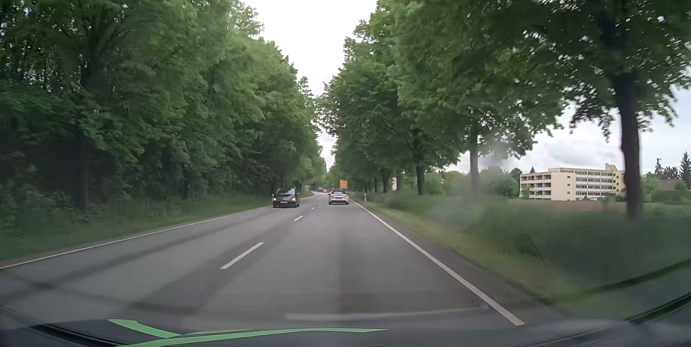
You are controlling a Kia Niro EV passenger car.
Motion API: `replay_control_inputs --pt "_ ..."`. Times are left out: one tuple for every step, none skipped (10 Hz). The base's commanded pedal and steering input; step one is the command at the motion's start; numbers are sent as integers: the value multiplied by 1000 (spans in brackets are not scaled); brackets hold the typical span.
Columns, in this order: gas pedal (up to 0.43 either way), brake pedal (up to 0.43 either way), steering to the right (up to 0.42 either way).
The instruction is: Follow the waypoints while adhering to traffic rules and regulations
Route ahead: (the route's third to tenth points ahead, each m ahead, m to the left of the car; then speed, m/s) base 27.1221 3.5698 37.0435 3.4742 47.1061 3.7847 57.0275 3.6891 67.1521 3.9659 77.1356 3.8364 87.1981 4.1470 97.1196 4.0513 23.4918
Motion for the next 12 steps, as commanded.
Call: replay_control_inputs --pt "0 0 0" --pt "0 0 0" --pt "0 0 0" --pt "0 0 0" --pt "0 0 0" --pt "0 0 0" --pt "0 6 0" --pt "0 24 -1" --pt "0 30 -1" --pt "0 30 0" --pt "0 43 -1" --pt "0 49 0"
